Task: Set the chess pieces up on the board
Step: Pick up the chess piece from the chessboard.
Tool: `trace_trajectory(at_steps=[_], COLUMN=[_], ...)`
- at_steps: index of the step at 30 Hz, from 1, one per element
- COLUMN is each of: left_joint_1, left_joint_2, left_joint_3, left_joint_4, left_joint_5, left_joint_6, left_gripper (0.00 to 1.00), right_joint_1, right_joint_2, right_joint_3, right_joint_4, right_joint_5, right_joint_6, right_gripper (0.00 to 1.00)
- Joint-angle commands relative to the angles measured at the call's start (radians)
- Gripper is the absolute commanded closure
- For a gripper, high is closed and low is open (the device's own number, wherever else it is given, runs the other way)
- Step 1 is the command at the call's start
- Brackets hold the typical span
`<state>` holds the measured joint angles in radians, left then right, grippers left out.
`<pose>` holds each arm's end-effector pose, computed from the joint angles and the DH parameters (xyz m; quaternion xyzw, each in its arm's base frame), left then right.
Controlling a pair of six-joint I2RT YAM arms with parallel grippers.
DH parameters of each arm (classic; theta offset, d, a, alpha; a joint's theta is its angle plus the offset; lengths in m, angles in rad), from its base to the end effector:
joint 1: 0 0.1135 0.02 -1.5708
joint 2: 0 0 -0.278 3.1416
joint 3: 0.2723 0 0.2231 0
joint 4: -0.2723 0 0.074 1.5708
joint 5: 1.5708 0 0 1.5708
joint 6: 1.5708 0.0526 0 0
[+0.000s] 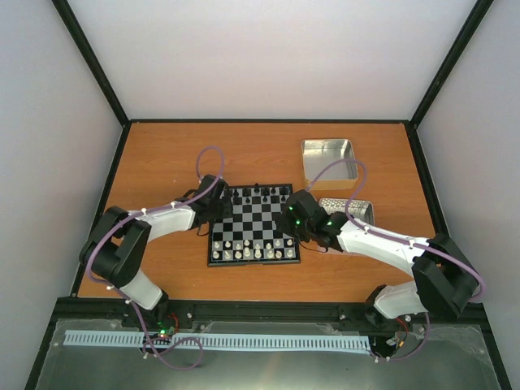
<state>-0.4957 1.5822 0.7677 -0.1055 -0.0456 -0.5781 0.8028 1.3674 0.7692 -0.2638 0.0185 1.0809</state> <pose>0.2571 -0.1363 0.1757 -0.0463 0.9462 -0.1449 0.2857 0.1797 0.1846 0.2182 0.1332 0.9283 0.2755 0.2112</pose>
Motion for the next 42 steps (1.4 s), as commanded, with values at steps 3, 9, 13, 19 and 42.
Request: trace_trajectory(at_steps=[3,9,13,19,42], left_joint_1=[-0.005,-0.006,-0.007,-0.009,-0.009], left_joint_2=[0.042,0.097,0.102,0.098,0.091], left_joint_3=[0.022,0.055,0.057,0.055,0.053], left_joint_4=[0.014,-0.028,-0.066,-0.133,-0.121], left_joint_5=[-0.05,-0.088,-0.103,-0.112,-0.05], left_joint_6=[-0.069,-0.079,-0.078,-0.069,-0.034], left_gripper=[0.63,0.68,0.73,0.75,0.79], right_joint_1=[-0.004,-0.004,-0.004,-0.004,-0.003], right_joint_2=[-0.016,-0.024,-0.032,-0.042,-0.055], right_joint_3=[-0.02,-0.025,-0.031,-0.034,-0.042], right_joint_4=[0.02,0.022,0.022,0.021,0.024], right_joint_5=[0.02,0.024,0.03,0.04,0.04], right_joint_6=[0.001,0.007,0.013,0.019,0.024], right_gripper=[0.59,0.59,0.59,0.6,0.61])
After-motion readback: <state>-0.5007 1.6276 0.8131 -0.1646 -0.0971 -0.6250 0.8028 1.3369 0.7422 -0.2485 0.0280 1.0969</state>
